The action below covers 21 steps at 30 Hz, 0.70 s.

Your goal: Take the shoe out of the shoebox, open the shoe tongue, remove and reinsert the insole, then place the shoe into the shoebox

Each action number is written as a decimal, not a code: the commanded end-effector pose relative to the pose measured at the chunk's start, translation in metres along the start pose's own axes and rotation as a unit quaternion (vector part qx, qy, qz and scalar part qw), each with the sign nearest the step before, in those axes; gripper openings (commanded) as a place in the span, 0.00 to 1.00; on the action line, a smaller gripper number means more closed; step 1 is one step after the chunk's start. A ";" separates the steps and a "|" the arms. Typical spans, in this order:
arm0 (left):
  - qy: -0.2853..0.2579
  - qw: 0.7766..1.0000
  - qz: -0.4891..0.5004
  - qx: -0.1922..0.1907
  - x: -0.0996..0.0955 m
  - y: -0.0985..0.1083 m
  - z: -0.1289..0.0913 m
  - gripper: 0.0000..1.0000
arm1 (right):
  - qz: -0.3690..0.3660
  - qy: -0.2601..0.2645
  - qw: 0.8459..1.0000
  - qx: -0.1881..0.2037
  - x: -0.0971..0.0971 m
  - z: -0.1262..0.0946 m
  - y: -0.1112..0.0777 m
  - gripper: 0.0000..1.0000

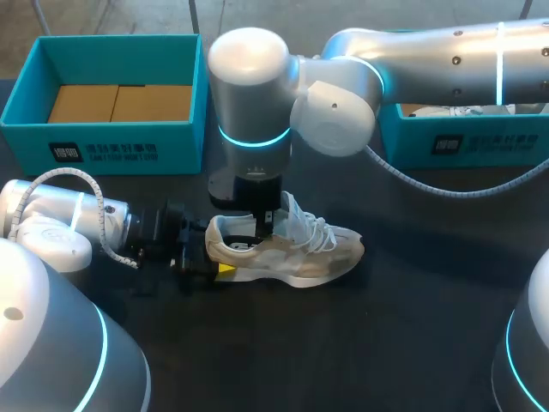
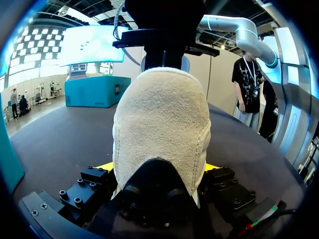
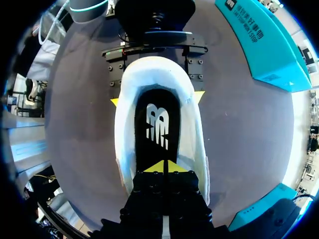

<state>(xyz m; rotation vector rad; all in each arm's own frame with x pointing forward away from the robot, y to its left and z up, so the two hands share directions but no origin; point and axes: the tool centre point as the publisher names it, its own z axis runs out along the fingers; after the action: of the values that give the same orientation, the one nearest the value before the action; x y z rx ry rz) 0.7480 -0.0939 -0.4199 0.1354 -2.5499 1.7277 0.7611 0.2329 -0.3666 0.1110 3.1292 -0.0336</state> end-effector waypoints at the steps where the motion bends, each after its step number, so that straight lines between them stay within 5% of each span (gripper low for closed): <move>1: 0.000 1.000 0.000 0.000 0.000 0.000 0.000 0.00 | 0.000 0.010 1.000 0.001 -0.003 0.010 -0.001 0.00; 12: 0.000 1.000 0.000 0.000 0.000 0.000 0.000 0.00 | 0.012 0.020 1.000 0.014 0.010 0.018 -0.010 0.00; 21: 0.000 1.000 0.000 0.000 0.000 0.000 0.000 0.00 | 0.034 -0.022 0.999 -0.008 0.007 0.023 -0.006 0.00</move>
<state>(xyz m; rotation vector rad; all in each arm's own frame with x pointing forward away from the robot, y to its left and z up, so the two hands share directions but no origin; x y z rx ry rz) 0.7479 -0.0939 -0.4199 0.1354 -2.5499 1.7278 0.7590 0.2295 -0.3862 0.2114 3.0892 -0.0275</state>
